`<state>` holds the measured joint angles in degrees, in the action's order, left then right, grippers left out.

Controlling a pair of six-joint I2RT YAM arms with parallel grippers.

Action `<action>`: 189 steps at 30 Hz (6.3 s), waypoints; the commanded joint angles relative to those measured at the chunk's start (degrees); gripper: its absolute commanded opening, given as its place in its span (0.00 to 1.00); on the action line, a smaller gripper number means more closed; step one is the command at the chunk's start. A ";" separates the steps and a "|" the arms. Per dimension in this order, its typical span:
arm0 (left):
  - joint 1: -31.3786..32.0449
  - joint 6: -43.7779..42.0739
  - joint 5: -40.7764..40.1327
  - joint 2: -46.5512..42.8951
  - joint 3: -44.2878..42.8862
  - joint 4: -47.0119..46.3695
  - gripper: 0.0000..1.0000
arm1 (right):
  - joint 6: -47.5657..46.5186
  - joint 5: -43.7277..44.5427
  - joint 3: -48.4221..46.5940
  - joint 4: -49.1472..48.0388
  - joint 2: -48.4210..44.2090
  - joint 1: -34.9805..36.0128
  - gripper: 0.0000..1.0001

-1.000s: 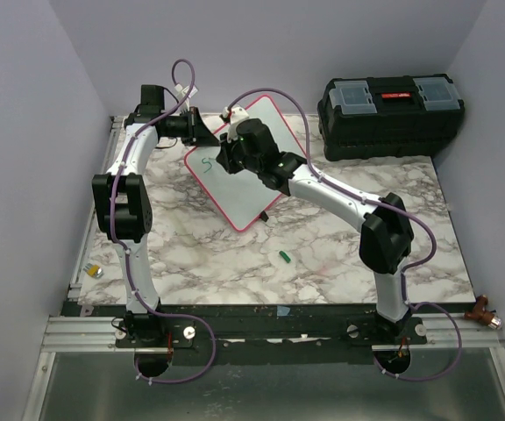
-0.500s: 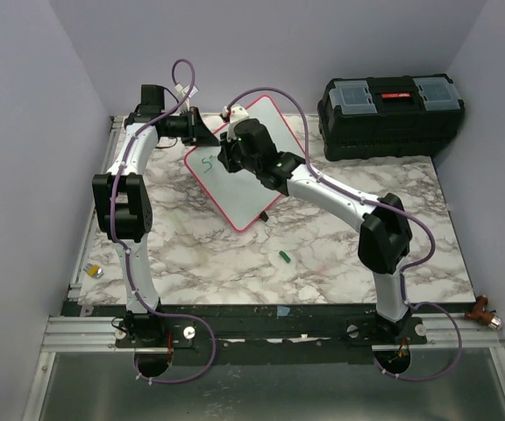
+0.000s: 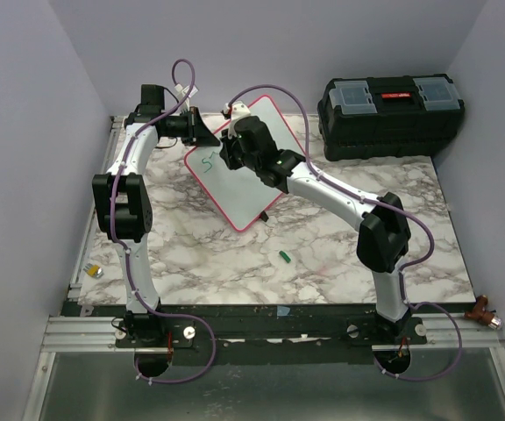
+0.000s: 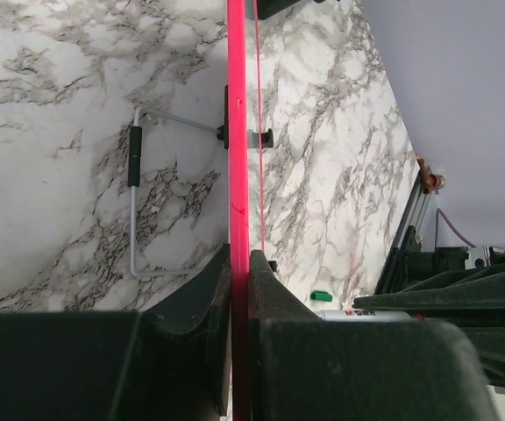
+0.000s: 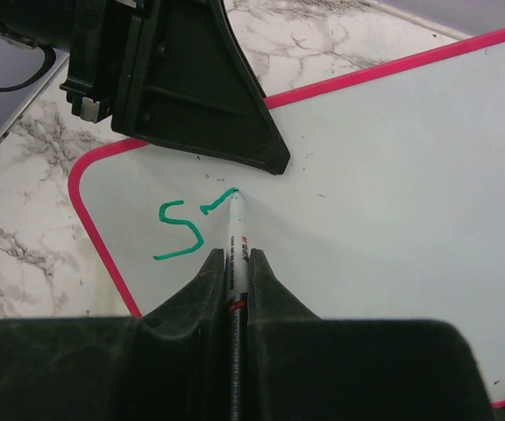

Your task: Write a sentence on the whiteboard

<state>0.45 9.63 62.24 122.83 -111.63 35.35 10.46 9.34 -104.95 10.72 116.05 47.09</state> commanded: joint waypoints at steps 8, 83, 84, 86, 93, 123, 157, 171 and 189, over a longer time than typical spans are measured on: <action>1.20 -2.86 1.57 0.65 -1.13 1.25 0.00 | 1.71 -4.68 -1.26 0.33 -1.76 0.02 0.01; 1.31 -2.88 1.39 0.40 -1.04 1.00 0.00 | 4.42 -2.69 -1.39 0.09 1.69 0.02 0.01; 1.29 -2.92 1.31 0.39 -1.04 1.03 0.00 | 4.52 -2.66 -1.03 0.05 1.57 0.03 0.01; 1.30 -2.95 1.35 0.40 -1.04 1.01 0.00 | 4.52 -2.59 -0.11 -0.06 1.08 0.04 0.01; 1.24 -3.20 1.22 0.31 -1.04 1.27 0.00 | 4.87 -3.00 3.50 -0.32 -1.02 0.09 0.01; 1.30 -3.38 1.26 0.04 -0.94 1.34 0.00 | 1.06 2.10 -0.69 3.43 -0.83 0.02 0.01; 2.92 -7.45 1.14 -0.12 -1.87 5.88 0.00 | 2.65 1.12 27.96 -9.36 -23.94 0.02 0.01; 3.69 -7.69 0.38 0.21 -2.50 5.91 0.00 | 1.80 -3.46 24.84 -13.97 -19.81 0.08 0.01; 3.77 -7.87 0.25 0.56 -3.23 6.33 0.00 | 1.80 0.25 12.09 -10.93 -7.81 0.03 0.01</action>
<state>2.37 5.74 61.67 122.80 -113.99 39.53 12.56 6.92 -90.32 -1.39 106.24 46.81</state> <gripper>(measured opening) 0.092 0.113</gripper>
